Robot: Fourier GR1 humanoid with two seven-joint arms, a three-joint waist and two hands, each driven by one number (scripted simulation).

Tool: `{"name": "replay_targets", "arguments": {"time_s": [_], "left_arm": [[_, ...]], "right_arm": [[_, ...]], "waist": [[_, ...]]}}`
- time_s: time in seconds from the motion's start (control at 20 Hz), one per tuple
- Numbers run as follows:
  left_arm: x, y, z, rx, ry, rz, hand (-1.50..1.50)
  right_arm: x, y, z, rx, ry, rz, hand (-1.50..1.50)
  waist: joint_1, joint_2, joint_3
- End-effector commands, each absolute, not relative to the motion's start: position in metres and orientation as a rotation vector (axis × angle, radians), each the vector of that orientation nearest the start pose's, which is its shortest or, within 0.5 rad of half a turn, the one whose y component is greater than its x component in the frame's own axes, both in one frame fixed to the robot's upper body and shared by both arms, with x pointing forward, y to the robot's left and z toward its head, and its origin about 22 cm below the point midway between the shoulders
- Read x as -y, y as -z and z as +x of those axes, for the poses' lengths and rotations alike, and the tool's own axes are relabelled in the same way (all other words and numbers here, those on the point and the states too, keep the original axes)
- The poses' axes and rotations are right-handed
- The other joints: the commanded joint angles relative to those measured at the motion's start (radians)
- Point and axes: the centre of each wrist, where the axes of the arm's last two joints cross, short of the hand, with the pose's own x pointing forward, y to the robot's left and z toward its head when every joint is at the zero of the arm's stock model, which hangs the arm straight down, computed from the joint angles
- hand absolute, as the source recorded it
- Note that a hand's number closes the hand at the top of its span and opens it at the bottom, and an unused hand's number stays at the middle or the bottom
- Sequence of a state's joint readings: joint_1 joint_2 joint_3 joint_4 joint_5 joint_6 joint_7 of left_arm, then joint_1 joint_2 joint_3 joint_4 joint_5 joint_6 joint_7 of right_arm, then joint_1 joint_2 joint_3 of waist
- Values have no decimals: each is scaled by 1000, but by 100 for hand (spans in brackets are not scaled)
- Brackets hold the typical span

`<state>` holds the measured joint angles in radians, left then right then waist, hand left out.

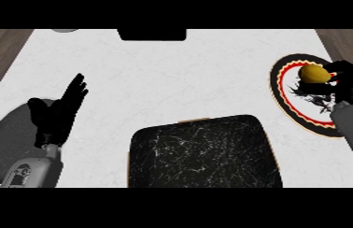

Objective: Pick the lemon from the tray and place it in the plate

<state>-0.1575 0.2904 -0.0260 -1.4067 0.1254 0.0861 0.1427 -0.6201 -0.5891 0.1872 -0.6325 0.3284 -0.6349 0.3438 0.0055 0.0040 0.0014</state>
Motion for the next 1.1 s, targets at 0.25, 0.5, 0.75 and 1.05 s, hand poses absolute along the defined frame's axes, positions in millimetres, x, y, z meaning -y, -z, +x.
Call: {"name": "replay_targets", "arguments": {"time_s": [0.25, 0.5, 0.75, 1.05], "left_arm": [[-299, -19, 290, 1412, 87, 187, 0], [-290, -15, 283, 1400, 79, 186, 0], [-285, -18, 289, 1406, 84, 192, 0], [-309, -14, 279, 1391, 59, 194, 0]], "right_arm": [[414, -29, 353, 1231, -220, -1233, -150], [376, -52, 366, 1610, -95, -1148, -150], [394, -84, 358, 1703, 84, -1019, -150], [410, -84, 335, 1619, 232, -682, -150]], "waist": [[3, 1, 0], [-16, -9, 0], [-23, -8, -2], [-28, -9, -2]]}}
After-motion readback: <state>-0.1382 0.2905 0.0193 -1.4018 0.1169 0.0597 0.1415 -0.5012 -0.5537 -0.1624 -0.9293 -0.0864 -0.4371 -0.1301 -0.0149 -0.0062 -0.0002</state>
